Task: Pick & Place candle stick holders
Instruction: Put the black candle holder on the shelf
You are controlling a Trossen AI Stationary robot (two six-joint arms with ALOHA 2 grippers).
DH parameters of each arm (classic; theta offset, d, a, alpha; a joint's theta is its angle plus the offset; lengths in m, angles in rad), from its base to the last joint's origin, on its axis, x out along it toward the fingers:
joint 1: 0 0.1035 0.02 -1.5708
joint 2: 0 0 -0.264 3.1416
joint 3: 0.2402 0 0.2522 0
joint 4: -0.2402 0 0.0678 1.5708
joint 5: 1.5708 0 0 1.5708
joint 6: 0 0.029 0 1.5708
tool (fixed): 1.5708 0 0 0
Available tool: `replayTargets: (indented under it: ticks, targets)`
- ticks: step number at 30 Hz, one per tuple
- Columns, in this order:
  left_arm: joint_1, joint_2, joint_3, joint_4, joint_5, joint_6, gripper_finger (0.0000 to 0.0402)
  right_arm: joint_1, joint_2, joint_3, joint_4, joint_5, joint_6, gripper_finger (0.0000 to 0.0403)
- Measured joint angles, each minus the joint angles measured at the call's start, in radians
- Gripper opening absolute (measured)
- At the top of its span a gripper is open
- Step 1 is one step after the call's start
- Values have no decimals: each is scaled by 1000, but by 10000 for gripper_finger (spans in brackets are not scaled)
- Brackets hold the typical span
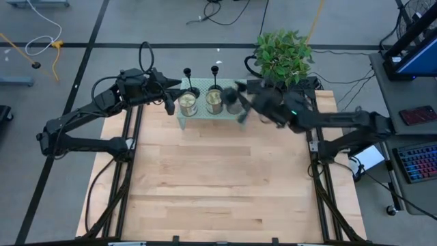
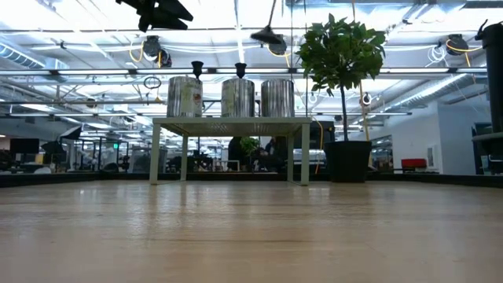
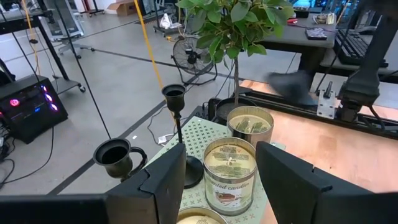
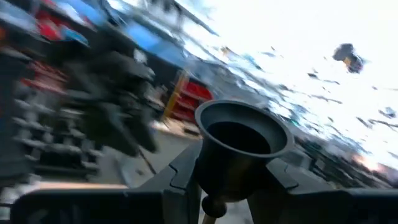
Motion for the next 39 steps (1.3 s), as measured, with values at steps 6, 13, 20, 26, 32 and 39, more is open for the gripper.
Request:
replayTargets:
  ticks: [6,13,20,26,32,39]
  targets:
    - [0,0,0,0,0,0,202,-99,201,232,-69,48,34,85]
    - [0,0,0,-2,0,5,202,-168,323,318,-75,254,-15,85]
    - [0,0,0,-3,0,6,202,-224,339,320,-150,255,86,85]
    - [0,0,0,-4,0,6,202,-267,339,320,-259,256,180,85]
    - [0,0,0,-5,0,4,202,-312,339,320,-324,253,272,85]
    - [0,0,0,-5,0,4,202,-338,339,272,-355,250,354,85]
